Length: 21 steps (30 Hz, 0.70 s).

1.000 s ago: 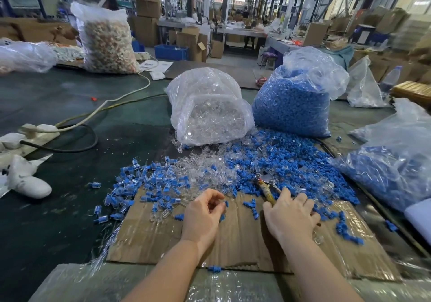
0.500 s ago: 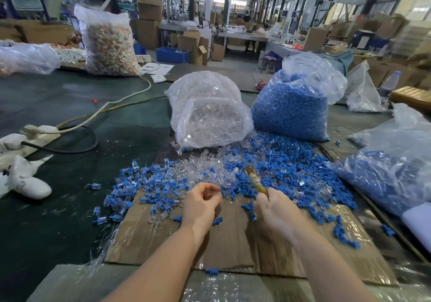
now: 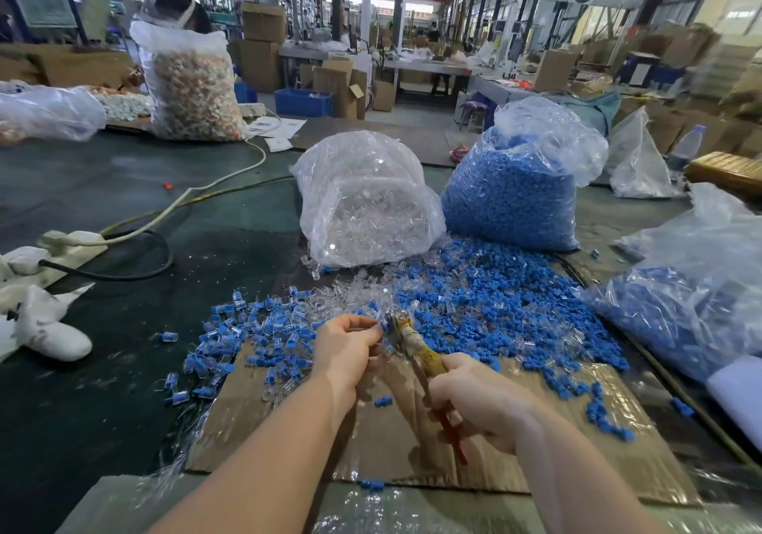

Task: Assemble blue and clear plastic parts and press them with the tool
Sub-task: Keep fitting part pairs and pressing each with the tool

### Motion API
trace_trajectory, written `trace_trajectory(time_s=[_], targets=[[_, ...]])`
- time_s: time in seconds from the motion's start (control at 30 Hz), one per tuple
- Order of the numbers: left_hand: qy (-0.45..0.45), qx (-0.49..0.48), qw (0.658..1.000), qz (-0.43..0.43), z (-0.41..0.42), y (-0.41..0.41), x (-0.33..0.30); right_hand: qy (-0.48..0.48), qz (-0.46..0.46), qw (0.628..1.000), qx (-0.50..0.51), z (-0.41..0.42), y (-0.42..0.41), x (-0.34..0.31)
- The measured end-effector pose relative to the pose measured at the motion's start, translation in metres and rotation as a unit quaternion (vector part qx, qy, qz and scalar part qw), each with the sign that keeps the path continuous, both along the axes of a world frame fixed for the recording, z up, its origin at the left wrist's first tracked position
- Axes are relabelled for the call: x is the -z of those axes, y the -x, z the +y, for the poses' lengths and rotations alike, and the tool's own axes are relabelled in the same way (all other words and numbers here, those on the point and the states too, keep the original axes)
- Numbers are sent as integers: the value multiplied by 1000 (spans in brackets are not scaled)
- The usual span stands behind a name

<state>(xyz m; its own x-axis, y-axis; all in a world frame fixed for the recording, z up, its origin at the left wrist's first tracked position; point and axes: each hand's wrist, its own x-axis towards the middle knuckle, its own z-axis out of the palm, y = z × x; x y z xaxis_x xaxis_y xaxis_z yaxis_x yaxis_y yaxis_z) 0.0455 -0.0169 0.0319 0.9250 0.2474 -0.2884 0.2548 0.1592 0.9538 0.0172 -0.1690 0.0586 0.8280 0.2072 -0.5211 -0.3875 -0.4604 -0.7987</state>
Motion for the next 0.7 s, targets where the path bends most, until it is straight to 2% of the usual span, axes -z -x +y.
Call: trace_trajectory(time_s=[0.7], targets=[[-27, -40, 999, -1, 7, 4, -6, 0, -26, 998, -56, 10, 11, -8]])
